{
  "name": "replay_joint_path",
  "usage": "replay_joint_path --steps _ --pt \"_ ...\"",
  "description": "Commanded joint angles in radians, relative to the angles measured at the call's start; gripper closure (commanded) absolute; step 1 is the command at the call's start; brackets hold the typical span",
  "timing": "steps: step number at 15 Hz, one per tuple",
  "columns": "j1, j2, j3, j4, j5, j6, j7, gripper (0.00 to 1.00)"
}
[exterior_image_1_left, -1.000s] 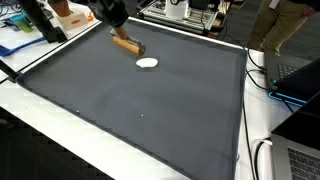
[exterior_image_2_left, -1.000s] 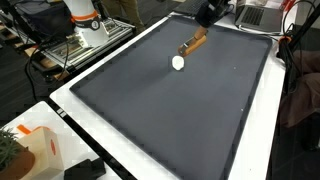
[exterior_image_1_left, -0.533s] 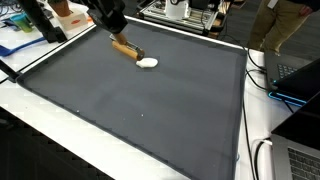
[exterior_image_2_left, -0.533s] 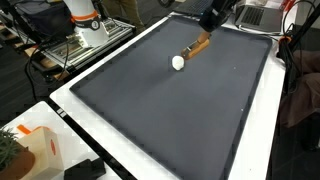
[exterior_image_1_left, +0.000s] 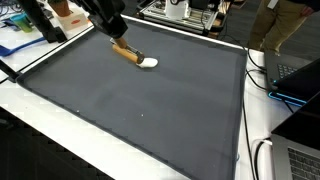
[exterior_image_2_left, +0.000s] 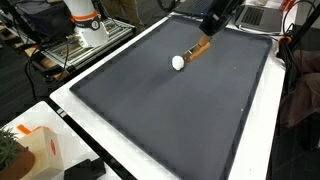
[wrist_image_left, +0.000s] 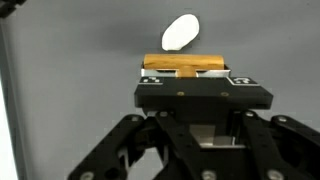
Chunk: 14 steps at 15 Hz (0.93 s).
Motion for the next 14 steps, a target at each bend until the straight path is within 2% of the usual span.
replay_joint_path --steps 1,14 --pt "-0.004 0.055 0.005 0.064 0.016 -0.019 0.016 0.77" --pt "0.009 0.168 0.003 0.177 0.005 -0.045 0.036 0.77"
